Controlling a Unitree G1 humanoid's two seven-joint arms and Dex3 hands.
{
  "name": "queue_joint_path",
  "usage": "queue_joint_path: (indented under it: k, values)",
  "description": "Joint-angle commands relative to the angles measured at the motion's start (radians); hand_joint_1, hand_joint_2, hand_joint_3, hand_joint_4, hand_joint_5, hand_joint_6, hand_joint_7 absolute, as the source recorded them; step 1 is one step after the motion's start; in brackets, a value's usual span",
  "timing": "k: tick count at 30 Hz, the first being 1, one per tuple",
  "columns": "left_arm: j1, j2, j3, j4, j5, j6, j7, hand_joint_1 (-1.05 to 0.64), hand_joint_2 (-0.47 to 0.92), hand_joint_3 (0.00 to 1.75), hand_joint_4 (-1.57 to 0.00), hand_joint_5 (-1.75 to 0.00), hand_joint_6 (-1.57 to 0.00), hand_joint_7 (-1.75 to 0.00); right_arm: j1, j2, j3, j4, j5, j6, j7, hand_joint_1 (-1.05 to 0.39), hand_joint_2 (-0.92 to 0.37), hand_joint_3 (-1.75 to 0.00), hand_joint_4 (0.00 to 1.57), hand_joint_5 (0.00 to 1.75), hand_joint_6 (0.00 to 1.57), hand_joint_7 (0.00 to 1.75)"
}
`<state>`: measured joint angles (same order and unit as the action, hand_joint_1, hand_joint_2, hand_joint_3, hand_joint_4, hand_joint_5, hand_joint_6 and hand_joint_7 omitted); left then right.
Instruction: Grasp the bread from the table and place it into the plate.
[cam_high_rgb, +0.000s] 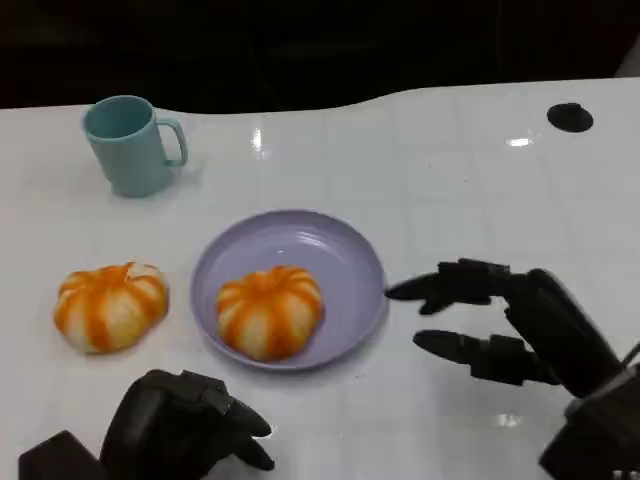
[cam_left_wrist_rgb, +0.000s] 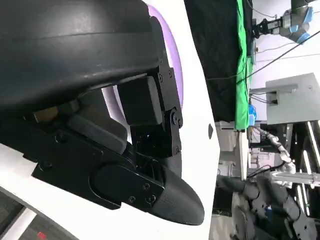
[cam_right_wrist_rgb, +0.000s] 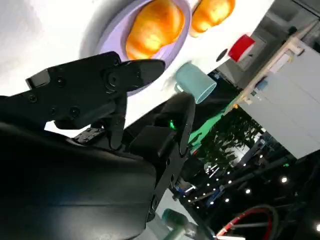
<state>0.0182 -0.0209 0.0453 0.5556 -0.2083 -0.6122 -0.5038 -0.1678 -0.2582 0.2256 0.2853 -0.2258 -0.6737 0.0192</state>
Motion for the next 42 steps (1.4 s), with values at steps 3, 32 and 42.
queue_joint_path:
  k: [3, 32, 42]
  values:
    - [-0.006, 0.01, 0.01, 0.005, -0.007, -0.006, 0.008, -1.05, 0.89, 0.0, -1.5, -0.54, -1.57, -0.24, 0.107, -0.029, -0.053, -0.109, 0.125, 0.057, 0.115, -0.1, -0.59, -0.95, 0.67, 1.54, 0.77, 1.11]
    - [-0.022, 0.023, 0.03, 0.041, -0.02, -0.016, -0.019, -1.05, 0.89, 0.0, -1.49, -0.55, -1.57, -0.23, 0.236, 0.068, -0.126, -0.018, 0.094, -0.01, 0.074, -0.23, -0.52, -1.15, 0.85, 1.75, 0.59, 1.58]
    - [-0.019, 0.029, 0.032, 0.038, -0.026, -0.015, -0.024, -1.05, 0.89, 0.0, -1.5, -0.55, -1.57, -0.24, 0.23, 0.073, -0.121, 0.008, 0.069, -0.028, 0.066, -0.25, -0.5, -1.16, 0.84, 1.75, 0.6, 1.56]
